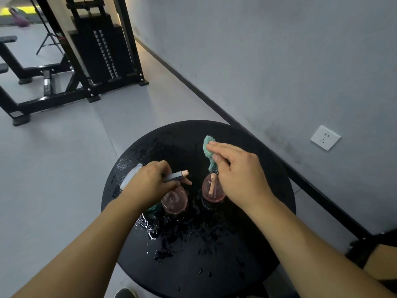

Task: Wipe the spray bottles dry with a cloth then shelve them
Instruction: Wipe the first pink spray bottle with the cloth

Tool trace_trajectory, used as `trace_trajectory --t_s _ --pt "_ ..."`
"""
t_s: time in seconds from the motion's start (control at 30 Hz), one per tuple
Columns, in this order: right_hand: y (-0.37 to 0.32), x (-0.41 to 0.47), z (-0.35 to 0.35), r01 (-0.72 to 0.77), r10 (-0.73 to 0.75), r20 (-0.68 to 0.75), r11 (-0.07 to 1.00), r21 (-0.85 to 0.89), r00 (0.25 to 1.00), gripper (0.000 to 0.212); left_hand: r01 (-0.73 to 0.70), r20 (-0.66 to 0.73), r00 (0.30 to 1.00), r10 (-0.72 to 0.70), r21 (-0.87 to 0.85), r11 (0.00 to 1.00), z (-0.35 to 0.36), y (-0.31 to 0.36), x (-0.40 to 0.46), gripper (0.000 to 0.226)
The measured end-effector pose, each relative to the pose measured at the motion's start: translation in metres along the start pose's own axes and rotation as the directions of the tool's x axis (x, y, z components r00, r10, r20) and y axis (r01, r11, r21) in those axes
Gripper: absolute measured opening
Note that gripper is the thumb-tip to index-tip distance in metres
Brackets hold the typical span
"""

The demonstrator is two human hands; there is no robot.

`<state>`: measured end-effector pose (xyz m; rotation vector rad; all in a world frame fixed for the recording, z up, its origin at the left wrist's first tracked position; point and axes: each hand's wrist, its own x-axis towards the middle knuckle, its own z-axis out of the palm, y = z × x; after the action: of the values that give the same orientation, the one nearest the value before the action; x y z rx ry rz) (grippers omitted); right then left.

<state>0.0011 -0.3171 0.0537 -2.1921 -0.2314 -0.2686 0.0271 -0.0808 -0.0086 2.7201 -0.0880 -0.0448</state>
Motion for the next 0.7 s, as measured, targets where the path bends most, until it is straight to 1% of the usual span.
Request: trace_trajectory --t_s 0.07,0.13,0.2,0.23,0.33,0.43,0.57,0.7 --pt "0.0 0.0 0.0 -0.001 0.001 -0.004 1.0 -0.007 1.0 0.033 0.071 -0.002 0.997 -0.071 -0.039 0.997 0.003 -0.001 -0.002 0.035" --pt "0.0 -0.001 0.0 -0.004 0.004 -0.007 1.0 -0.005 1.0 0.033 0.14 0.0 0.99 -0.141 -0.144 0.98 0.009 0.001 -0.006 0.039" --pt "0.0 0.0 0.0 -0.006 0.006 -0.006 1.0 -0.001 1.0 0.033 0.194 0.006 0.98 -0.199 -0.255 0.947 0.014 0.003 -0.009 0.038" --pt "0.0 0.0 0.001 -0.007 0.007 -0.004 1.0 -0.003 1.0 0.033 0.211 0.014 0.976 -0.216 -0.281 0.936 0.015 0.004 -0.01 0.036" --pt "-0.001 0.0 0.001 -0.012 0.012 0.006 1.0 0.002 1.0 0.033 0.212 0.085 0.977 -0.195 -0.281 0.936 0.019 0.003 -0.018 0.029" --pt "-0.001 0.0 0.0 -0.013 0.013 0.006 1.0 0.004 1.0 0.033 0.202 0.128 0.977 -0.172 -0.281 0.938 0.023 -0.006 -0.023 0.028" --pt "-0.002 0.0 0.001 -0.007 0.007 0.009 1.0 0.013 1.0 0.033 0.159 0.06 0.987 -0.148 -0.298 0.941 0.03 -0.006 -0.031 0.008" --pt "-0.003 0.0 0.0 0.0 0.0 0.01 1.0 0.014 1.0 0.033 0.146 0.017 0.988 -0.15 -0.374 0.916 0.039 -0.004 -0.034 0.013"
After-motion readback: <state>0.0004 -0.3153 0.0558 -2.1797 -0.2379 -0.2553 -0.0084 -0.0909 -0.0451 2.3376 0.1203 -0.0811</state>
